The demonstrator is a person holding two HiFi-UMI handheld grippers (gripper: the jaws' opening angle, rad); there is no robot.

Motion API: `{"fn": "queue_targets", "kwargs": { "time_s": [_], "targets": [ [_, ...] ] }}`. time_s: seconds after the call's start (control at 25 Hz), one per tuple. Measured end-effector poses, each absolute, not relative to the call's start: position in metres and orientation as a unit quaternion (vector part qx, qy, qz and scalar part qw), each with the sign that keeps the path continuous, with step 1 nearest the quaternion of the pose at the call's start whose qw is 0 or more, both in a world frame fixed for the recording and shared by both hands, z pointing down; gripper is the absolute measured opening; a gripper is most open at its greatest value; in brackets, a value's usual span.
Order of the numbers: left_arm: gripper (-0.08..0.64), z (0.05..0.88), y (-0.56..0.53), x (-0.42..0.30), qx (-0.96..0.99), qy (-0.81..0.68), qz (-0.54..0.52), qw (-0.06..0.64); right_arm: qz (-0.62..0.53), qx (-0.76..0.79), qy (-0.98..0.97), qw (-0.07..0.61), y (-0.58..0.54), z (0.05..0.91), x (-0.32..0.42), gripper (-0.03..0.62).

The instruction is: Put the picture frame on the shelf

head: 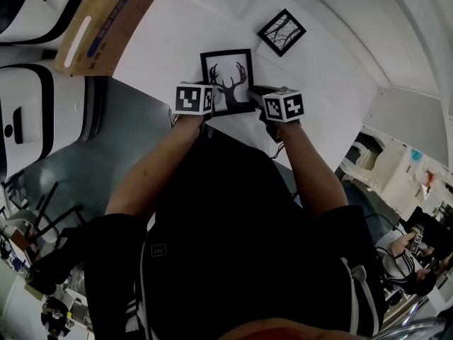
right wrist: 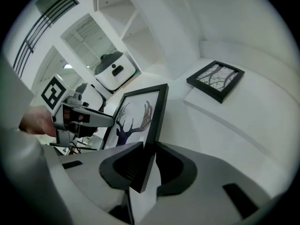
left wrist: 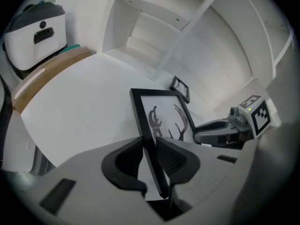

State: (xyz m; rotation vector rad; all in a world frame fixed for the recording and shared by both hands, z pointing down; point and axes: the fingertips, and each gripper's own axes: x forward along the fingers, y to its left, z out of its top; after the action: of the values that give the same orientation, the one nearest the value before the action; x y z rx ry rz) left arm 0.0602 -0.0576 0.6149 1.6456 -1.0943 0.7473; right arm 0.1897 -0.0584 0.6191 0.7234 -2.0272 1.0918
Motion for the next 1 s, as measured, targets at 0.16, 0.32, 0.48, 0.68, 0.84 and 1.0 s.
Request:
{"fn": "queue_targets", "kwargs": {
  "time_s": [0.16, 0.32, 0.48, 0.68, 0.84, 1.0],
  "targets": [
    [0.094, 0.587, -0.057, 0.066, 0.707, -0.435, 0.295, 0.473, 0.428, 0.285, -0.801, 0.306, -0.055, 0.591, 0.197, 0.094],
    [0.094, 0.557, -0.057, 0.068, 0.728, -0.427, 0.273, 0.462, 0.441, 0.284, -0.812, 0.256, -0.05, 0.564, 0.199, 0.096],
    [0.092, 0.528, -0.067, 0.071, 0.748, -0.425, 0.253, 0.443, 0.46, 0.286, -0.814, 0.21, -0.049, 0.545, 0.201, 0.1],
    [0.092, 0.511, -0.081, 0.078, 0.765, -0.423, 0.252, 0.415, 0.469, 0.294, -0.816, 0.166, -0.057, 0.53, 0.208, 0.101],
    [0.094, 0.503, -0.081, 0.08, 0.769, -0.422, 0.234, 0.42, 0.486, 0.287, -0.818, 0.106, -0.061, 0.513, 0.215, 0.1],
    [0.092, 0.503, -0.078, 0.077, 0.767, -0.423, 0.227, 0.426, 0.492, 0.276, -0.823, 0.074, -0.064, 0.503, 0.22, 0.092]
  ]
}}
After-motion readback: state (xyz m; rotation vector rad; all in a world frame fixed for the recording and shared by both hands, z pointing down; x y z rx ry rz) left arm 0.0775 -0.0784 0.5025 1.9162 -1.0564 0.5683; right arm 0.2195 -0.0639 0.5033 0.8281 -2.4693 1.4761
